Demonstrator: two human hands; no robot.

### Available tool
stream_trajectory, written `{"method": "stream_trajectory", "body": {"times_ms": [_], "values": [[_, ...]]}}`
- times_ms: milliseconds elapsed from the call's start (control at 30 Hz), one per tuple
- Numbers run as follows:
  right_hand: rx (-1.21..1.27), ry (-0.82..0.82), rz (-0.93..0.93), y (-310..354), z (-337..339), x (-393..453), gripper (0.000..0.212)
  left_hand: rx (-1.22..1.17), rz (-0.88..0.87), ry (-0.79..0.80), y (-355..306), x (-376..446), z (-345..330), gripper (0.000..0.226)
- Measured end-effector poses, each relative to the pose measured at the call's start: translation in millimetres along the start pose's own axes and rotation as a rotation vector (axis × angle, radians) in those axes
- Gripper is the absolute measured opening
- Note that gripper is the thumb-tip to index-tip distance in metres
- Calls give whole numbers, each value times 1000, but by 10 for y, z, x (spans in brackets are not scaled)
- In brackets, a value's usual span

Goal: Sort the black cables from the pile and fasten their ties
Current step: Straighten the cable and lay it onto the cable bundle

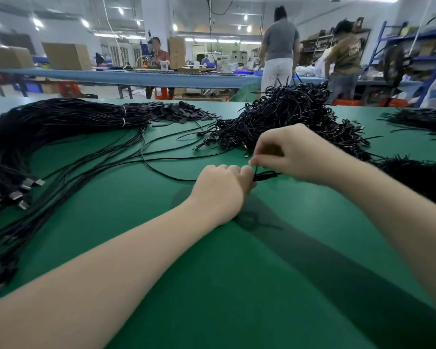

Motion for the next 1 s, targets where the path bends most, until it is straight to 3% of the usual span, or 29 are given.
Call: {"method": "stream_trajectory", "body": {"times_ms": [133,233,333,433,633,867,1000], "values": [[417,379,-275,-333,-11,-70,22,-121,-272,-263,-144,-48,233,32],[904,539,-453,-377,-207,-211,21,-395,-222,-368,-178,-65,318,38],[1239,410,-581,-243,-446,-217,15,-799,74,-373,-55,-69,220,19],[1411,178,-658,-74,-654,-174,15,-998,280,-434,57,-86,114,5],[1528,64,-684,-48,-751,-224,8,-1129,354,-374,114,-56,0,1],[1448,54,-676,-77,-776,-210,5,-1273,368,-287,109,-44,0,17],[1261,14,-628,-127,-740,-193,5,-1275,373,-283,109,-43,22,17]]}}
Point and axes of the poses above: each hand's wrist, its own x-axis towards the middle knuckle, its own z-axis out of the back of the hand, y = z × x, the point moved 3 cm from there along x, towards the middle knuckle, and after that the axes turned 12 degrees about -z, right-handed, at the moved point
